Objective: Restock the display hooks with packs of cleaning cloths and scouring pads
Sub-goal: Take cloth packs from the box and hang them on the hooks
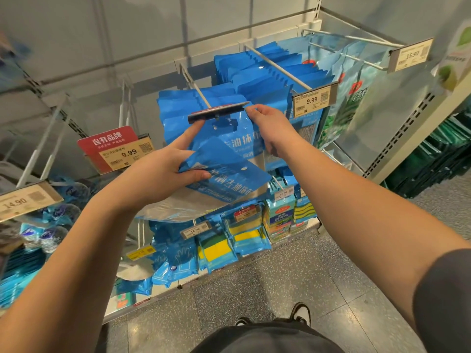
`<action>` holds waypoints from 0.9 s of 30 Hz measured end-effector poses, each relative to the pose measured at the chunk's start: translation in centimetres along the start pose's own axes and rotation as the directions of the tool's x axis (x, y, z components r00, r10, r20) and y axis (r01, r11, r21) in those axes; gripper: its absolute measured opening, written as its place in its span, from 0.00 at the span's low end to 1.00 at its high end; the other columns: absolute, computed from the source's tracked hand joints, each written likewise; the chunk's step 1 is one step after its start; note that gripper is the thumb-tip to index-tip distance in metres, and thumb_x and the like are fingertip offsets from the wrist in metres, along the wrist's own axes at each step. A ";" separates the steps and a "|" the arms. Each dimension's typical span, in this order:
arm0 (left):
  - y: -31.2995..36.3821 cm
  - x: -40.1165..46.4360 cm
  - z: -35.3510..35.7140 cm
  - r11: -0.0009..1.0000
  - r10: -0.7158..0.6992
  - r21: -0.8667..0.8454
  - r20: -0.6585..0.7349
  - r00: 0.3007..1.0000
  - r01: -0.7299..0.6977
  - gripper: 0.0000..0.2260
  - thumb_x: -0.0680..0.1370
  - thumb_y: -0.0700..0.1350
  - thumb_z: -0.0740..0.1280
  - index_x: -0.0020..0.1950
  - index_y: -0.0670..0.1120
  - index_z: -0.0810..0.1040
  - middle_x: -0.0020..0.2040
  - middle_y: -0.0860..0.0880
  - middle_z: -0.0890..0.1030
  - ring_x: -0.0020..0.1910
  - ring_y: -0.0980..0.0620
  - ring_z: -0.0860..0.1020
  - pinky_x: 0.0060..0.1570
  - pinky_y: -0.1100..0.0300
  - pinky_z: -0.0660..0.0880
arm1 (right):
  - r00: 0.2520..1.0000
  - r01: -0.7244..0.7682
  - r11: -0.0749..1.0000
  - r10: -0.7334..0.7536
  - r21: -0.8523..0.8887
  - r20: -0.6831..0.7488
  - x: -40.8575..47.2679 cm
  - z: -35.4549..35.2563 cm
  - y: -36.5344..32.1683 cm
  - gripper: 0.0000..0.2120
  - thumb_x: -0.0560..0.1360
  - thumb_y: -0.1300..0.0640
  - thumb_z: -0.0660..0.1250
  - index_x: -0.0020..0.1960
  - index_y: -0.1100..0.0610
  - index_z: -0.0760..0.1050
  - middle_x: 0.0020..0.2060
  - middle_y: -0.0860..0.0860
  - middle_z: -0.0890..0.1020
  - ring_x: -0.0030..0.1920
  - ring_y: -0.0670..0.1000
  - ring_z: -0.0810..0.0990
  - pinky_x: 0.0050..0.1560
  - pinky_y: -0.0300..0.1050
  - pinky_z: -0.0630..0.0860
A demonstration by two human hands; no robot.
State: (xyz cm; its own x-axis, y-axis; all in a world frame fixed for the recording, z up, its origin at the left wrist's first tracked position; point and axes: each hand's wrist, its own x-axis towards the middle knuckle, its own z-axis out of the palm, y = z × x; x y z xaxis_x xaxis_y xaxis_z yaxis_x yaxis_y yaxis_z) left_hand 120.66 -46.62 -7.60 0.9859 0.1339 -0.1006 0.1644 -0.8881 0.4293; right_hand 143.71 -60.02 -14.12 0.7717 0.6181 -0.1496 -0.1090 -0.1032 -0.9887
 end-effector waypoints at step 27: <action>-0.9 0.2 1.3 0.983 0.099 -0.146 -0.100 0.990 -0.113 0.26 0.72 0.63 0.63 0.68 0.77 0.58 0.72 0.82 0.45 0.70 0.69 0.62 0.67 0.57 0.69 | 0.943 0.125 0.982 -0.073 0.142 -0.324 -4.4 -2.0 5.0 0.09 0.82 0.47 0.61 0.53 0.52 0.74 0.48 0.46 0.79 0.49 0.44 0.77 0.55 0.42 0.71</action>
State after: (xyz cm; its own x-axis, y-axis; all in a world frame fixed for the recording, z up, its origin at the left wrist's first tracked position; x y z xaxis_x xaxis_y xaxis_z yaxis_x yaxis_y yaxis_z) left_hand 120.70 -46.34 -9.24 0.9956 0.0882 0.0325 0.0546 -0.8240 0.5640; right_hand 141.02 -64.82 -18.41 0.9388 0.3383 -0.0650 -0.0998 0.0864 -0.9913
